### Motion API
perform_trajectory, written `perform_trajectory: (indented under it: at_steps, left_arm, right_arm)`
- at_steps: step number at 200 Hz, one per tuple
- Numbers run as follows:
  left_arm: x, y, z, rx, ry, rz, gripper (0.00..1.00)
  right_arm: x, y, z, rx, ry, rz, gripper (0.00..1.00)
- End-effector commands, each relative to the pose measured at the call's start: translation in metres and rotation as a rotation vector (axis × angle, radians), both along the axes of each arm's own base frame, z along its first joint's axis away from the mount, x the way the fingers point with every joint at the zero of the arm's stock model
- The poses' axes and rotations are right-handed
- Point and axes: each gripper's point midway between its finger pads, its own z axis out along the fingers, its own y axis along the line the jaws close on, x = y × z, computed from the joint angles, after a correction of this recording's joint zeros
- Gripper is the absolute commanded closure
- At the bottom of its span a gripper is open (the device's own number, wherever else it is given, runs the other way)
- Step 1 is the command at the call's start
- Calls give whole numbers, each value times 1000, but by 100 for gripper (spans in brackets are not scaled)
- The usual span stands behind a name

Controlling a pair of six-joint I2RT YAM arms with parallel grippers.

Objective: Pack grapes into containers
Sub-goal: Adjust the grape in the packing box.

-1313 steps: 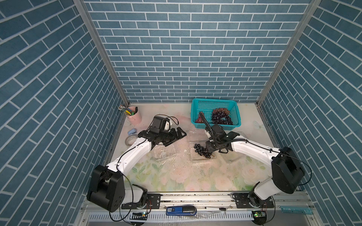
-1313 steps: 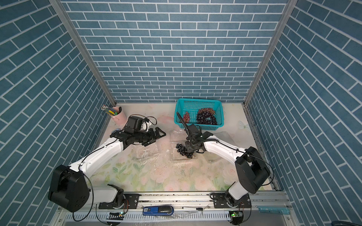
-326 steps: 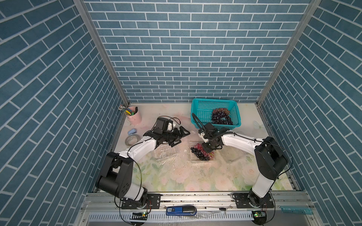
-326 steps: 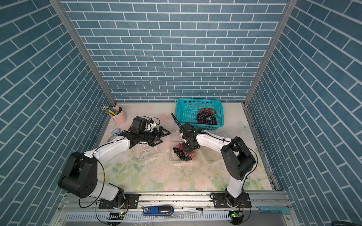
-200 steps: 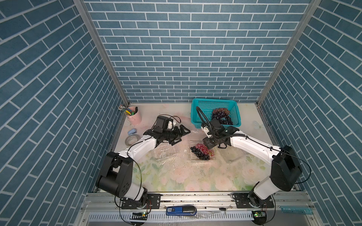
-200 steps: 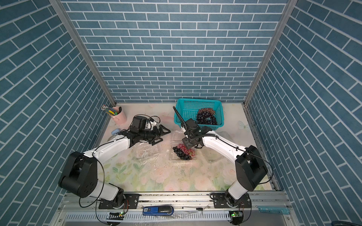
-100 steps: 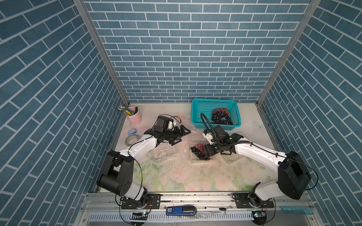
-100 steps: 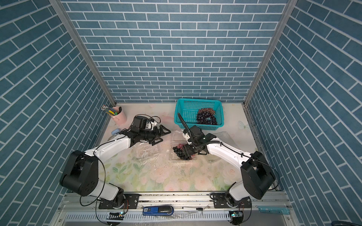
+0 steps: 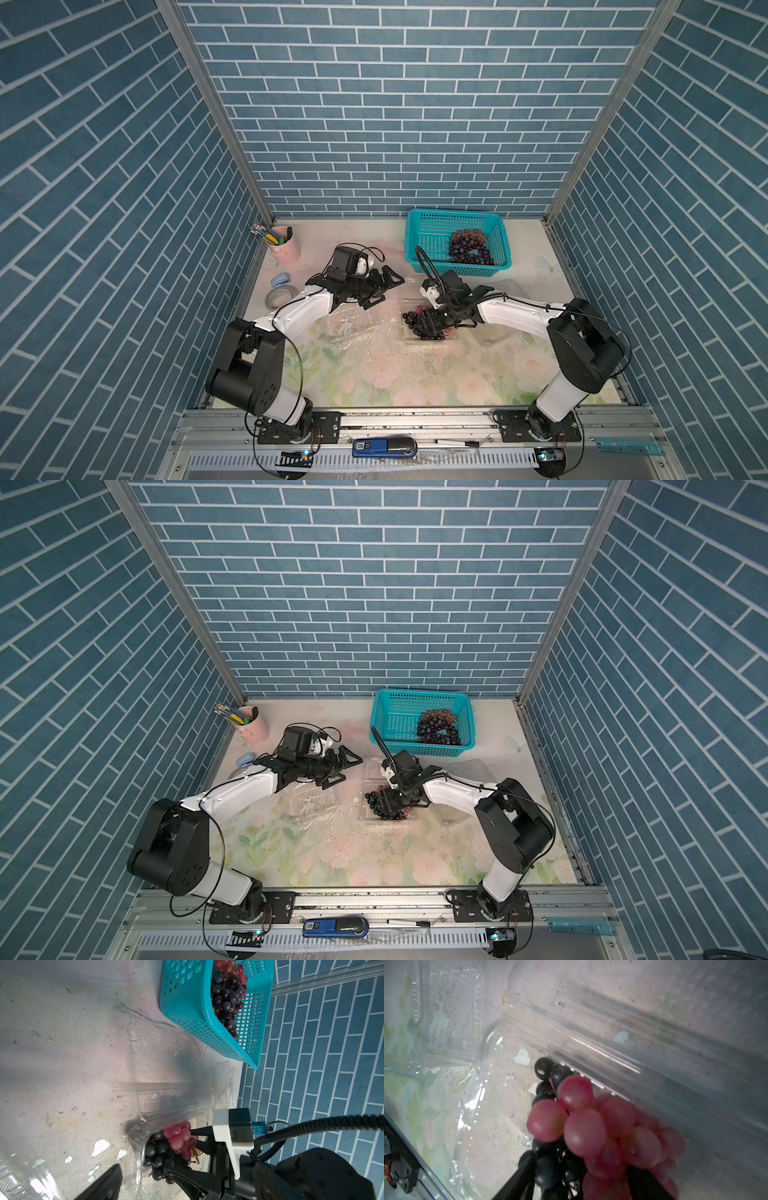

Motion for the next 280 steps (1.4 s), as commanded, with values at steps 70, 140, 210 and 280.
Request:
perform_trajectory:
  at_steps: [70,140,210,280]
  left_arm:
    - [5,-3,2,13,-12,-13,0]
    - [5,-4,-1,15,-8,-20,1]
    - [4,-14,-10,17,6,-40,0]
    - [0,-21,-19,6,26,-45,0]
  right_arm:
    - [18,-28,70,-130,-167,-21,29]
    - [3,-76,64,-201,-130,-215,27]
    - [-12,-64,54,-79,-54,-242,26]
    - [-20,-46,47,9,8,-237,26]
